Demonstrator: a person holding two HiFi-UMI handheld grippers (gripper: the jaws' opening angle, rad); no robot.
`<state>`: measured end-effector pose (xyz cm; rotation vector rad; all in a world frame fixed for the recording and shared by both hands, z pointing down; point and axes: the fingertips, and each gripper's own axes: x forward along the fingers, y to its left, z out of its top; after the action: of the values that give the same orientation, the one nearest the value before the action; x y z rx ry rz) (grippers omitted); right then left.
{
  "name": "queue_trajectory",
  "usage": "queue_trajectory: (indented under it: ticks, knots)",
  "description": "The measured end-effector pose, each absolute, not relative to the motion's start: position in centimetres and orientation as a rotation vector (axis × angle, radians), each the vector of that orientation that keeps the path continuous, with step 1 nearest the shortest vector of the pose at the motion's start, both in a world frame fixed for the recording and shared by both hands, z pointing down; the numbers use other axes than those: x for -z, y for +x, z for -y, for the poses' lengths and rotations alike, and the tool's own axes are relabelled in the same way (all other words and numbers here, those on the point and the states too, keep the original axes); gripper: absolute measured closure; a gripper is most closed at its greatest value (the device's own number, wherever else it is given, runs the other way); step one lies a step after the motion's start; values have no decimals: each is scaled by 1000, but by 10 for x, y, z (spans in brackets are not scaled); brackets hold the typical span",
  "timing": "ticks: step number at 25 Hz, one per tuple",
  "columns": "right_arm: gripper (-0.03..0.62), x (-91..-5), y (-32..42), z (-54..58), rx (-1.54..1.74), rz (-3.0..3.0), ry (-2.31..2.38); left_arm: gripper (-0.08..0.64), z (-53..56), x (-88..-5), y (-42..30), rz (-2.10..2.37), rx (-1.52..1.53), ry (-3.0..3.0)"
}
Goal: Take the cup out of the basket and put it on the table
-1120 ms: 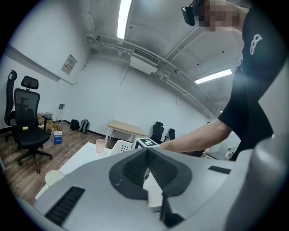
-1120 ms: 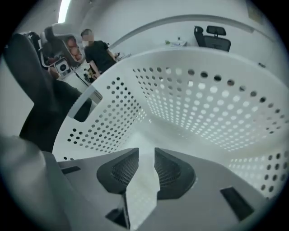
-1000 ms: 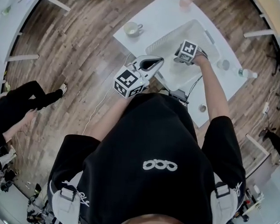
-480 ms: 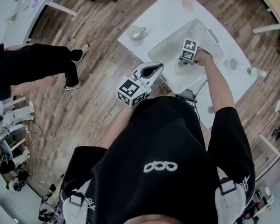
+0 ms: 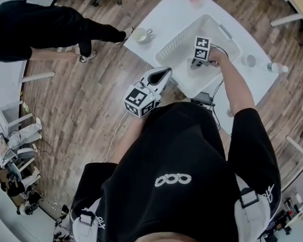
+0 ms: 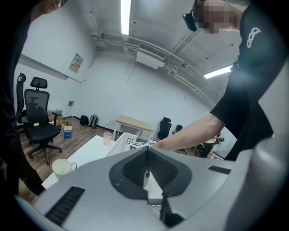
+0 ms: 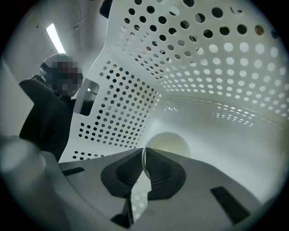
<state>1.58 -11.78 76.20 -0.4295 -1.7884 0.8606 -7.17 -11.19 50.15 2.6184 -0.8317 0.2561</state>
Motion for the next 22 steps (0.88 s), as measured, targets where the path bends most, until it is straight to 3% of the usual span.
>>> queue_trajectory:
  ticks: [9, 22]
  knots:
    - [560, -730, 8, 133, -800, 1910, -232, 552, 114, -505, -93, 783, -215, 2630]
    - [560, -597, -21, 143, -495, 2156, 721, 552, 127, -481, -119, 485, -189, 2786]
